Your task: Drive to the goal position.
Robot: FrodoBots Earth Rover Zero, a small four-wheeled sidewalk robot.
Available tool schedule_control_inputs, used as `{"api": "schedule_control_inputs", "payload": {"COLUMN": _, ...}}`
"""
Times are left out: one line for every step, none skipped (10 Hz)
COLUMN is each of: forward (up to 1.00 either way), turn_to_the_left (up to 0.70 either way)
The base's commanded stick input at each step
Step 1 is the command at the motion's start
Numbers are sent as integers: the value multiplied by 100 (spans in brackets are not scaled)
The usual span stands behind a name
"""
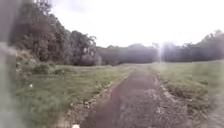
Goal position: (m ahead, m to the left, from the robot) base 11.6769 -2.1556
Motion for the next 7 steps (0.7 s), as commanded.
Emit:
{"api": "schedule_control_inputs", "payload": {"forward": 85, "turn_to_the_left": -34}}
{"api": "schedule_control_inputs", "payload": {"forward": 85, "turn_to_the_left": -34}}
{"api": "schedule_control_inputs", "payload": {"forward": 85, "turn_to_the_left": -34}}
{"api": "schedule_control_inputs", "payload": {"forward": 85, "turn_to_the_left": -34}}
{"api": "schedule_control_inputs", "payload": {"forward": 85, "turn_to_the_left": -34}}
{"api": "schedule_control_inputs", "payload": {"forward": 85, "turn_to_the_left": -34}}
{"api": "schedule_control_inputs", "payload": {"forward": 85, "turn_to_the_left": -34}}
